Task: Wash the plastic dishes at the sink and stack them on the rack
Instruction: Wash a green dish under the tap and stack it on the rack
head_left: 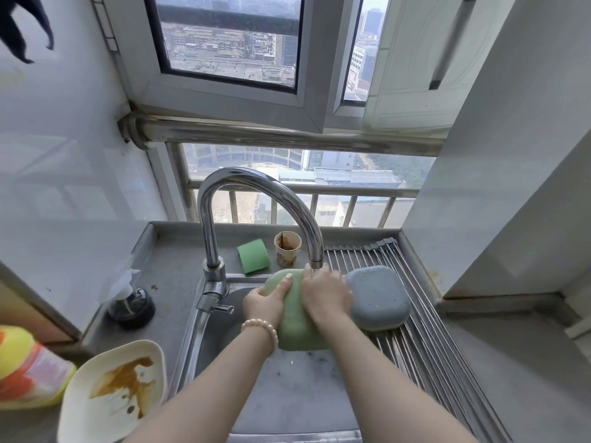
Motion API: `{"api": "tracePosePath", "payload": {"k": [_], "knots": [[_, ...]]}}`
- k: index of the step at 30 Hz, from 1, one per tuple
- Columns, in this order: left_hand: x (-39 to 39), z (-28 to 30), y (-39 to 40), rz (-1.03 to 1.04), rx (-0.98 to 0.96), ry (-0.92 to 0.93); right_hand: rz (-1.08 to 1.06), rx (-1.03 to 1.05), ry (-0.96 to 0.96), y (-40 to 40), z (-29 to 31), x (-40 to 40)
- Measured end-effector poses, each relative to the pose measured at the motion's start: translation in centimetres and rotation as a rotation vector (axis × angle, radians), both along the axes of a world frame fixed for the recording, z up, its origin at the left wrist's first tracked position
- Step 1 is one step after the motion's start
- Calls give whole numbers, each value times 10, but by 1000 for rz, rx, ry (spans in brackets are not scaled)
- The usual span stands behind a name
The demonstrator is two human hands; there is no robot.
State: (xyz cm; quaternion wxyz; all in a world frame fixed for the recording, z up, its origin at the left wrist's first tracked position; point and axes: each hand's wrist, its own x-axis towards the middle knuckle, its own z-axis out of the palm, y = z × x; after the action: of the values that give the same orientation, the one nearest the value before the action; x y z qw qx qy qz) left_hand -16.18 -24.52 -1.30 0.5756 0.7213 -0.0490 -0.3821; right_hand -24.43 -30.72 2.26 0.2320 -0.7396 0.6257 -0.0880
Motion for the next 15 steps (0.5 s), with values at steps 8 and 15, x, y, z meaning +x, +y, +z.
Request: {"api": "tracePosePath", "payload": {"k": [8,15], "knots": [[4,-4,-1,208,-30,102,224,-223,12,53,-29,2],[-1,-3,3,222,53,114,-73,146,-315,5,-18,-18]]}}
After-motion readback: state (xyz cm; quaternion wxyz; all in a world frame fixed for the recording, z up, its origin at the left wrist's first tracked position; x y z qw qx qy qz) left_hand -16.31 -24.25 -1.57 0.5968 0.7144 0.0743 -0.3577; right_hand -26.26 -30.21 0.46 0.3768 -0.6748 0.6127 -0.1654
